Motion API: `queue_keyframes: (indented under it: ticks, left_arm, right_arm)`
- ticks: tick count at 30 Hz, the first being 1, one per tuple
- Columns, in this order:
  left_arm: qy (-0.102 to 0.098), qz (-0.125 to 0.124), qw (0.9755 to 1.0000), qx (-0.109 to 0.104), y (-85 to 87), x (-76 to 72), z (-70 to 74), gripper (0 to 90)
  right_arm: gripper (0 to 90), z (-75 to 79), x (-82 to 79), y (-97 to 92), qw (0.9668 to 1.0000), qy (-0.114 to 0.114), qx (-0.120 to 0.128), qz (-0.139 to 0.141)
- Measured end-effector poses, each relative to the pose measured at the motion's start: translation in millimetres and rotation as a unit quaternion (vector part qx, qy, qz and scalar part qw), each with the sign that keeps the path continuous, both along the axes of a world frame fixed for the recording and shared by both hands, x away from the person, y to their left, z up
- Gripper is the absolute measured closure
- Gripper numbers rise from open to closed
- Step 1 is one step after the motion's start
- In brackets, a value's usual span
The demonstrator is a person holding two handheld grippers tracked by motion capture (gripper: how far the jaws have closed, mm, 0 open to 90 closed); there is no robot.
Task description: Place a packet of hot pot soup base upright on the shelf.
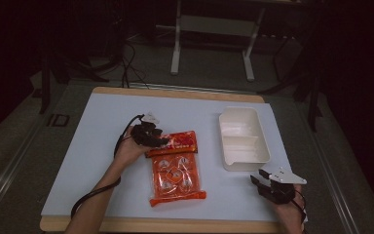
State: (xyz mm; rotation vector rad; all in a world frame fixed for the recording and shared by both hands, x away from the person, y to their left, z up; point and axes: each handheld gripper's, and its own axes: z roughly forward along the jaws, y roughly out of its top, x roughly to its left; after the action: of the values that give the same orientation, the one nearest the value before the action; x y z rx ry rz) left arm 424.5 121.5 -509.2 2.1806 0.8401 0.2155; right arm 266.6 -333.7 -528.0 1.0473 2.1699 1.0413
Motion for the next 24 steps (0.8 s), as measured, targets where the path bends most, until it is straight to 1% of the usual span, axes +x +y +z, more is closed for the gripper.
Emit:
queue_keyframes:
  ticks: [4, 8, 10, 14, 18, 20, 22, 23, 24]
  left_arm:
    - [0.007, -0.005, 0.9998, 0.015, -10.4, 11.5, 0.6, 45.4]
    - [0.013, -0.004, 0.9997, 0.018, -20.5, 20.5, -0.1, 43.0]
    - [0.016, -0.007, 0.9995, 0.025, -28.6, 26.9, -1.9, 41.9]
    - [0.023, -0.013, 0.9993, 0.028, -40.6, 35.4, -2.9, 39.5]
    - [0.030, -0.015, 0.9992, 0.023, -53.3, 44.6, -2.3, 38.0]
    - [0.035, -0.018, 0.9989, 0.025, -59.0, 48.6, -2.7, 37.9]
    - [0.036, -0.019, 0.9989, 0.024, -61.3, 50.4, -3.2, 37.2]
    - [0.046, -0.020, 0.9985, 0.021, -65.8, 54.5, -5.4, 37.2]
    - [0.050, -0.021, 0.9983, 0.021, -67.2, 55.6, -6.4, 37.2]
  right_arm:
    - [55.8, 0.0, 0.1, 0.3, 1.0000, 0.001, -0.001, 0.002]
    - [55.7, -0.7, 0.4, 1.0, 1.0000, 0.004, -0.003, 0.002]
    - [55.8, -0.7, 0.4, 1.4, 1.0000, 0.003, -0.005, 0.003]
    - [55.7, -0.6, 0.2, 1.0, 1.0000, 0.003, -0.005, 0.004]
    - [55.7, -0.6, 0.3, 0.1, 1.0000, 0.004, -0.006, 0.005]
    - [55.7, -0.6, 0.2, -0.2, 1.0000, 0.004, -0.006, 0.006]
    - [55.6, -0.6, 0.2, -0.5, 1.0000, 0.004, -0.006, 0.006]
    - [55.6, -0.6, 0.2, -0.6, 0.9999, 0.004, -0.006, 0.007]
    - [55.5, -0.7, 0.3, -0.7, 0.9999, 0.004, -0.006, 0.007]
